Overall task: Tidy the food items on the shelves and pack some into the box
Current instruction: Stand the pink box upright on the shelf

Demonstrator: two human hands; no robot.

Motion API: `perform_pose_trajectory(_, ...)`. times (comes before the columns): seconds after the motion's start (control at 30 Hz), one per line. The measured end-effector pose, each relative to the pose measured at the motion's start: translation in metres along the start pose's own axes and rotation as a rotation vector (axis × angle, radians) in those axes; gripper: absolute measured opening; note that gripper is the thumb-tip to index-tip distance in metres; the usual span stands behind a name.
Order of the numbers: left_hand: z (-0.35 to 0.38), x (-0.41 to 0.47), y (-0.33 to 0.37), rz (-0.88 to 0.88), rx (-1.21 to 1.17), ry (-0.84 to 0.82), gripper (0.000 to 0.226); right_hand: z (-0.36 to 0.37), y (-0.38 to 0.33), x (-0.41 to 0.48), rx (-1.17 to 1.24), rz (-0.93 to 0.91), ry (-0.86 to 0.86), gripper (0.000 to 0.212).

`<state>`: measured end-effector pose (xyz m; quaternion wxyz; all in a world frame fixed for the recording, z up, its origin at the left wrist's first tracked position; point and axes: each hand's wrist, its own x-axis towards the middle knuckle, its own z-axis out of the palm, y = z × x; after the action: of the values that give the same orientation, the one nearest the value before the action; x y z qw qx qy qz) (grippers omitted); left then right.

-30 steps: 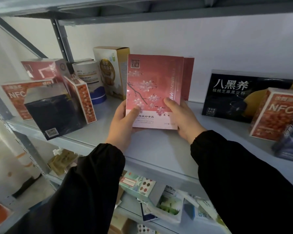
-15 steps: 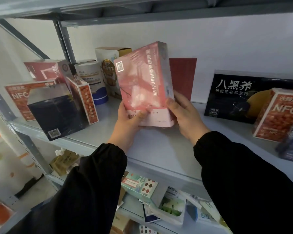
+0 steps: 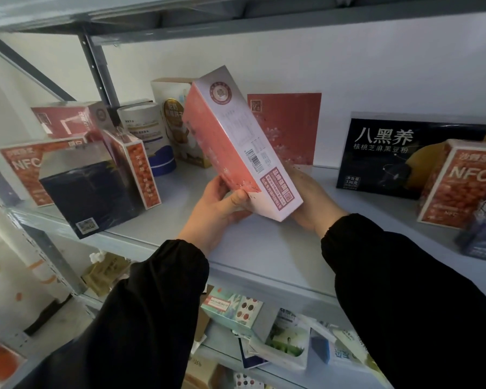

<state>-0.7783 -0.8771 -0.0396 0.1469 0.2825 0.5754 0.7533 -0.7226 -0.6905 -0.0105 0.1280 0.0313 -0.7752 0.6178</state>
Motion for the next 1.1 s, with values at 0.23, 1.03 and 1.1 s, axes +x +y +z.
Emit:
perform_pose_trajectory(0.23, 0.001, 0.0, -0.001, -0.046, 0.032, -0.065, 0.097, 0.004, -0.002, 0.004, 0.079, 0.075, -0.062, 0.056)
perform_pose_trajectory(1.03, 0.012, -0.004, 0.003, -0.05, 0.095, 0.037, 0.032, 0.002, -0.01, -0.014, 0.061, -0.042, 0.024, 0.047)
perform_pose_trajectory(1.1, 0.011, -0.006, 0.004, -0.057, 0.08, 0.052, 0.028, 0.001, -0.011, -0.015, 0.036, -0.043, 0.019, 0.053)
